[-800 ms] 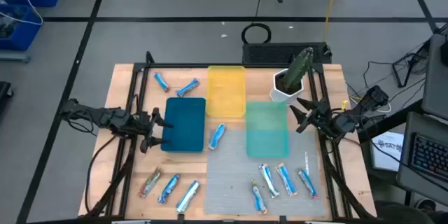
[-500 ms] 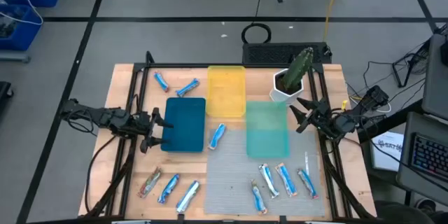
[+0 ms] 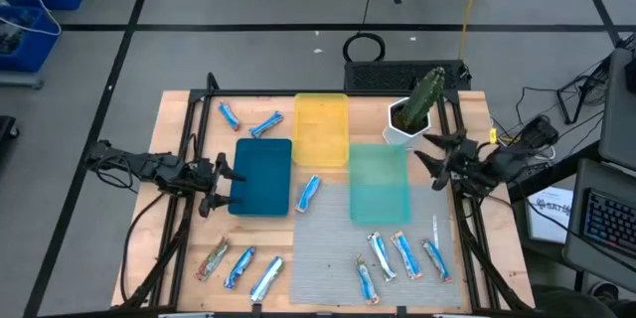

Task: Pick and place Granola Bars by type
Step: Put the red granola bar into the green bin

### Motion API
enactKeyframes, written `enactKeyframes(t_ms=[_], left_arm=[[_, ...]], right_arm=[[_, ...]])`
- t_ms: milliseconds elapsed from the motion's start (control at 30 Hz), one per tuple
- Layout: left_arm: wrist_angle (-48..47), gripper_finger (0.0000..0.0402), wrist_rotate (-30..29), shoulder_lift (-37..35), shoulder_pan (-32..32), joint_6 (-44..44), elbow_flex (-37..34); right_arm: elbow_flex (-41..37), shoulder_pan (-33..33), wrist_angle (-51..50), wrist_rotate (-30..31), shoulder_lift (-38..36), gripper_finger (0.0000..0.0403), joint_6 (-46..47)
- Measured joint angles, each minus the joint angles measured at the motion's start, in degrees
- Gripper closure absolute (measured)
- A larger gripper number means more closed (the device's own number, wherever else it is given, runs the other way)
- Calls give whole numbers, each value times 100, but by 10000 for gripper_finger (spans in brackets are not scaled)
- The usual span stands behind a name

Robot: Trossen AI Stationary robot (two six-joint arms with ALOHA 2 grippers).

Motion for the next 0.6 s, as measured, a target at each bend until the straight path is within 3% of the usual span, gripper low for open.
enactKeyframes(t_ms=[133,400,600], left_arm=[[0,91,0,0,0,2,0],[4,92,0,0,0,2,0],[3,91,0,0,0,4,-1]], right_arm=[[843,-2,45,102,669,128,-1053],[2184,-2,45,1006,1971,128,-2195],[3187,-4,110,2398,2794,128,-2731]])
